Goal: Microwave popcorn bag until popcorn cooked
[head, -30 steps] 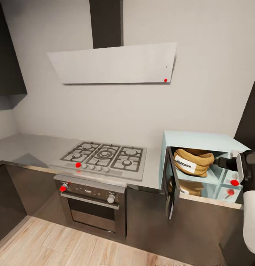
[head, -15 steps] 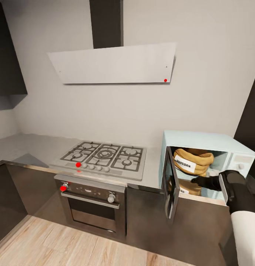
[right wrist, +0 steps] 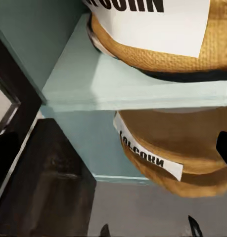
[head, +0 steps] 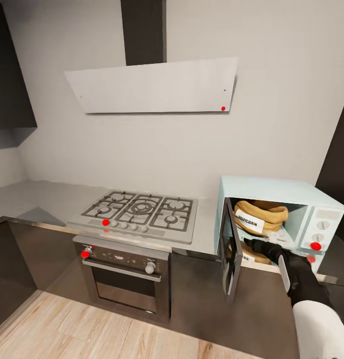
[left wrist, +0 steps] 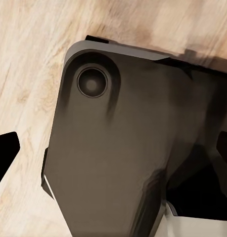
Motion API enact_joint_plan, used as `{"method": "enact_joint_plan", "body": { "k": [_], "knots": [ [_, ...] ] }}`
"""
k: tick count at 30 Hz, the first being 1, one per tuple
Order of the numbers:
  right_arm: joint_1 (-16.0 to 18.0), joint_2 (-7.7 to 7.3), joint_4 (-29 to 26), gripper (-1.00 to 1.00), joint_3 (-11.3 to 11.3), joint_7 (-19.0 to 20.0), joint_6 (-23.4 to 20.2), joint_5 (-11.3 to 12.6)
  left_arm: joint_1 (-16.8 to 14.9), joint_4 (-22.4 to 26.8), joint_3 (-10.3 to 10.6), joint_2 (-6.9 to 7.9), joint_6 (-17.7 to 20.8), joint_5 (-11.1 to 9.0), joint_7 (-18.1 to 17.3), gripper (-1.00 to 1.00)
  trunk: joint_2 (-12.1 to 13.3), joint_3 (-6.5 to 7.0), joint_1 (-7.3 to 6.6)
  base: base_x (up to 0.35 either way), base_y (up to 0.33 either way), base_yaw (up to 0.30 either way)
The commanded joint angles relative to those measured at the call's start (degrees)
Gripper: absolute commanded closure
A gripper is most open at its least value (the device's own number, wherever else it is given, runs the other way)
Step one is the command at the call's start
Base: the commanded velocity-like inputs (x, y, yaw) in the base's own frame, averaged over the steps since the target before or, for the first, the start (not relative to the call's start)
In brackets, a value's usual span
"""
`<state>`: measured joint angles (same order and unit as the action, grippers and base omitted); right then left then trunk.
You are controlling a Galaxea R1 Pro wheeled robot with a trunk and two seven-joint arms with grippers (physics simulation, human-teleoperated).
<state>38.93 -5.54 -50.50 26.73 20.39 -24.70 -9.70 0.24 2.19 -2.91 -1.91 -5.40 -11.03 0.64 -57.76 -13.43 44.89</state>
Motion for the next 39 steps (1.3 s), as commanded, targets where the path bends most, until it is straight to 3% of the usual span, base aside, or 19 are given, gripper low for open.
{"method": "enact_joint_plan", "body": {
  "k": [1, 6, 9, 11, 18, 27, 32, 39],
  "knots": [
    [-0.01, 0.11, 0.92, -1.00, 1.84, 0.54, 1.97, -0.53, 0.02, 0.10, -0.26, -0.02, -0.06, -0.13, 0.07, -1.00, -0.05, -0.06, 0.01, 0.000, 0.000, 0.000],
    [-0.08, 0.24, 2.71, -1.00, 4.56, -0.07, 7.19, -0.50, 0.02, 0.10, -0.26, -0.02, -0.05, -0.13, 0.07, -1.00, -0.05, -0.06, 0.01, 0.000, 0.000, 0.000],
    [-0.08, 0.26, 2.84, -1.00, 7.72, -0.10, 11.35, -0.49, 0.02, 0.17, -0.26, -0.02, -0.07, -0.13, 0.07, -1.00, -0.05, -0.06, 0.01, 0.000, 0.000, 0.000],
    [-0.08, 0.23, 2.86, -1.00, 8.25, -0.05, 12.58, -0.53, 0.02, 0.18, -0.26, -0.02, -0.06, -0.13, 0.07, -1.00, -0.05, -0.06, 0.01, 0.000, 0.000, 0.000],
    [-0.08, -0.09, 1.78, -1.00, 8.40, -0.17, 13.08, -0.95, 0.02, 0.18, -0.26, -0.02, -0.13, -0.13, 0.07, -1.00, -0.05, -0.06, 0.01, 0.000, 0.000, 0.000],
    [-0.08, 0.58, -0.82, -1.00, 8.06, -0.41, 12.53, -1.42, 0.02, 0.18, -0.26, -0.02, -0.09, -0.13, 0.07, -1.00, -0.05, -0.06, 0.01, 0.000, 0.000, 0.000],
    [-0.08, 3.31, -4.30, -1.00, 7.95, -0.94, 13.06, -1.61, 0.02, 0.18, -0.26, -0.02, -0.07, -0.13, 0.07, -1.00, -0.05, -0.06, 0.01, 0.000, 0.000, 0.000],
    [-0.08, 3.77, -3.77, -1.00, 7.90, -1.85, 13.15, -1.39, 0.02, 0.18, -0.20, -0.02, -0.12, -0.06, 0.05, -1.00, -0.05, -0.06, 0.01, 0.000, 0.000, 0.000]
  ]
}}
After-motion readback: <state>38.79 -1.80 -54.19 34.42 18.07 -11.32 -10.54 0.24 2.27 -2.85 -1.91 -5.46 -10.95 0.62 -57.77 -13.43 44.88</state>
